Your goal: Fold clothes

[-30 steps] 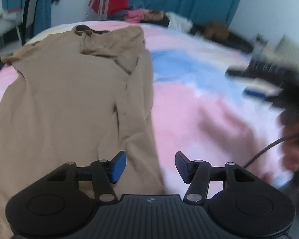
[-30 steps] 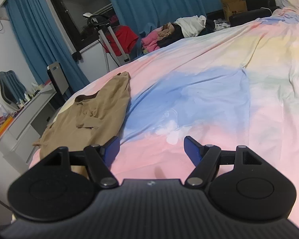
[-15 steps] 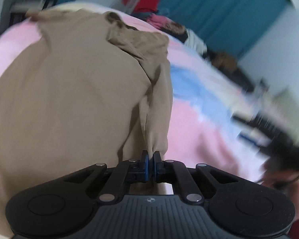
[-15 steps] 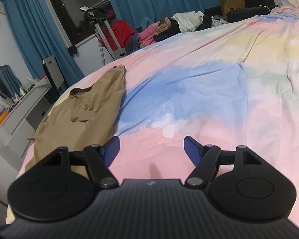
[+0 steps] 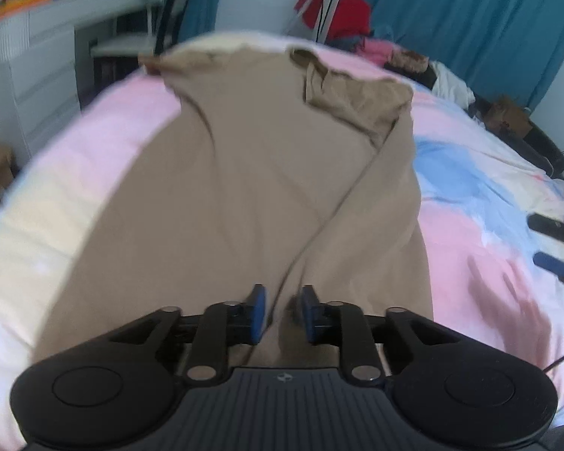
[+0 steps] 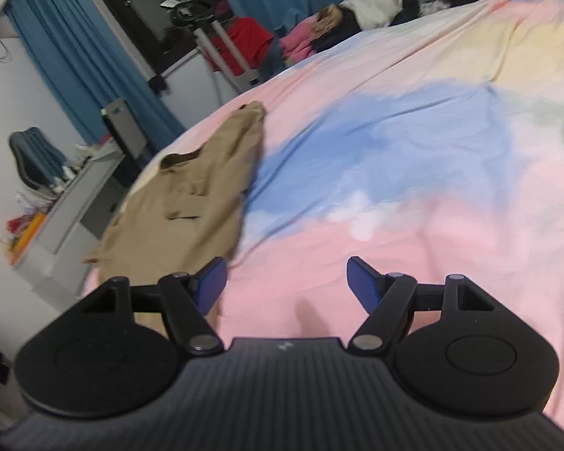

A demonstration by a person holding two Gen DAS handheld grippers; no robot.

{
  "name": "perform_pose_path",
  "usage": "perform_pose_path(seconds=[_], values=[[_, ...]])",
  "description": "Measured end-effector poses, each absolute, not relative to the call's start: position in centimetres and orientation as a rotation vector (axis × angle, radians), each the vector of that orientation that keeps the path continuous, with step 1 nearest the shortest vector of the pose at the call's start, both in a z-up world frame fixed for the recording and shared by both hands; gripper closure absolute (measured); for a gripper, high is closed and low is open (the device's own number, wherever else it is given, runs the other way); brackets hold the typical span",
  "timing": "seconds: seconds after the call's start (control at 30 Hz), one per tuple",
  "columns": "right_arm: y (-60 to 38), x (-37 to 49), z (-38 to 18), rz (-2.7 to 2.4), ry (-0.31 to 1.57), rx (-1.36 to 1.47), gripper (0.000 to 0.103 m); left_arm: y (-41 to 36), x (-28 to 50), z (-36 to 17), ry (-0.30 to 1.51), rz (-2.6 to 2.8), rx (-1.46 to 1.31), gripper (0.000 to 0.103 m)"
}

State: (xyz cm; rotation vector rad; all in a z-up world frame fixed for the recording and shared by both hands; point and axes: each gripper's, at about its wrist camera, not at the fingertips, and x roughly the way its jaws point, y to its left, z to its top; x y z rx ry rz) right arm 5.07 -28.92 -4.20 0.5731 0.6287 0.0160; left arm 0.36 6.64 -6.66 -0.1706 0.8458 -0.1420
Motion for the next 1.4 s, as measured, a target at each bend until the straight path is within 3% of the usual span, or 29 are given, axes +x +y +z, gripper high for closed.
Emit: perform_pose_path(seconds=[0.07, 0.23, 0.6, 0.63, 0.7, 0.73, 0.77, 0.83, 0.87, 0.97, 1.4], values=[[-28.6, 6.6, -3.6, 0.031, 0.63, 0.577, 0.03, 6.0, -0.5, -5.7, 0.812, -0.179, -0.154, 0.064], [-27.5, 12.3, -2.3, 0.12, 0.617, 0.572, 0.031, 2.7, -2.5, -5.0, 0.801, -0.382, -0.117, 0.057], [-26.0, 28.3, -8.3, 0.25, 0.704, 0.637, 0.034, -4.4, -3.9, -10.4, 0.941, -0.47, 0.226, 0.056], [-25.9, 29.2, -9.0, 0.251, 0.711, 0.638, 0.035, -4.8, -4.0, -10.6, 0.934, -0.467, 0.259, 0.057], [-25.7, 30.6, -10.3, 0.247, 0.725, 0.642, 0.045, -5.2, -4.2, -10.8, 0.917, -0.461, 0.305, 0.073], [-25.7, 31.0, -11.0, 0.243, 0.728, 0.651, 0.054, -5.2, -4.4, -10.8, 0.914, -0.466, 0.311, 0.089], [-25.8, 31.2, -11.6, 0.239, 0.729, 0.662, 0.068, -5.2, -4.6, -10.7, 0.912, -0.475, 0.308, 0.096], [-26.0, 31.4, -12.1, 0.232, 0.73, 0.667, 0.088, -5.3, -5.1, -10.3, 0.903, -0.484, 0.299, 0.1], [-26.1, 31.5, -12.3, 0.228, 0.731, 0.668, 0.092, -5.4, -5.3, -10.0, 0.897, -0.493, 0.297, 0.1], [-26.6, 31.2, -11.8, 0.237, 0.719, 0.667, 0.096, -5.4, -5.7, -9.4, 0.895, -0.537, 0.25, 0.101], [-30.6, 30.1, -7.5, 0.217, 0.628, 0.642, 0.097, -9.7, -5.6, -8.2, 0.88, -0.617, 0.134, 0.101]])
